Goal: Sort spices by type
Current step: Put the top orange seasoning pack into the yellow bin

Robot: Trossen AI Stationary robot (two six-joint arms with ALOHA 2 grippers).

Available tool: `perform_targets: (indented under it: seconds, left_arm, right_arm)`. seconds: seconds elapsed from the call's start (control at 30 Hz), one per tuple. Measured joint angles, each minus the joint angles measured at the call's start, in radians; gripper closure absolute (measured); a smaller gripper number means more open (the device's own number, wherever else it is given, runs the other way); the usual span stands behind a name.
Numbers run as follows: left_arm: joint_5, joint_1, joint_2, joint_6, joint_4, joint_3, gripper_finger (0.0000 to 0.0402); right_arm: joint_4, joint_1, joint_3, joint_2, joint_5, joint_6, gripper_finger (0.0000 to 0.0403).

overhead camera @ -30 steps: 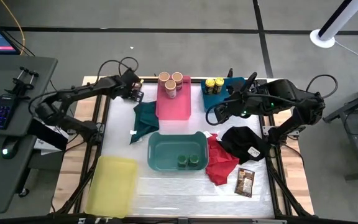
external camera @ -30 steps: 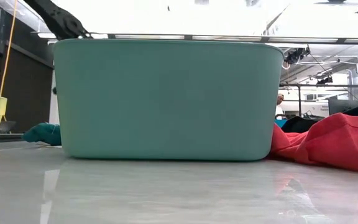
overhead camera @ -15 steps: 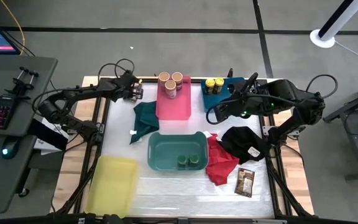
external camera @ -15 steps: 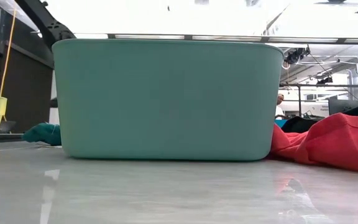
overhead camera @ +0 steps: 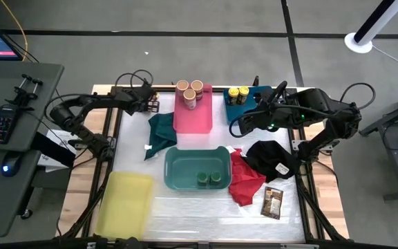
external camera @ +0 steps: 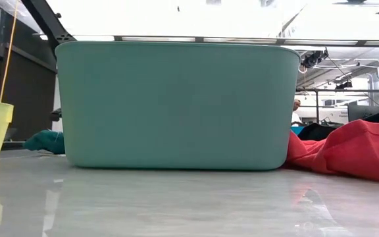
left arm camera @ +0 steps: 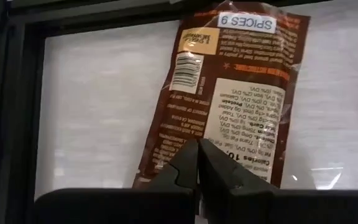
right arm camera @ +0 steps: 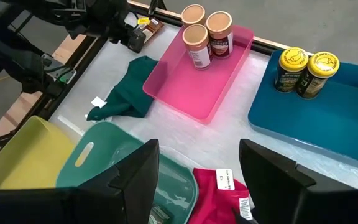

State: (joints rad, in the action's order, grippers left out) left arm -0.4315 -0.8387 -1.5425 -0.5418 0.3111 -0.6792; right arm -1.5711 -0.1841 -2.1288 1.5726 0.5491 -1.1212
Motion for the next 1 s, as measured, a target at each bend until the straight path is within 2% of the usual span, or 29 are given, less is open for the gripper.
perform_targets:
  seconds: [0.17,0.57,0.8,1.0]
  left_arm:
    - [0.029,0.01,-0.001,0.035,0.019,-0.001,0.0401]
    - [0.004,0.112,0.058,0.14,0.306,0.0,0.0401]
    - [0.044,0.218,0.124,0.158,0.526,0.002,0.0401]
    - [0.109,0.355,0.207,0.061,0.633,0.057,0.0401]
  right_arm:
    - [0.0,0.0,0.0,0.0,-0.001,0.002,0.0188]
    - [0.0,0.0,0.0,0.018,0.0,0.077,0.0188]
    - [0.0,0.0,0.0,0.064,-0.017,0.142,0.0188]
    - [0.0,0.0,0.0,0.083,-0.052,0.195,0.0188]
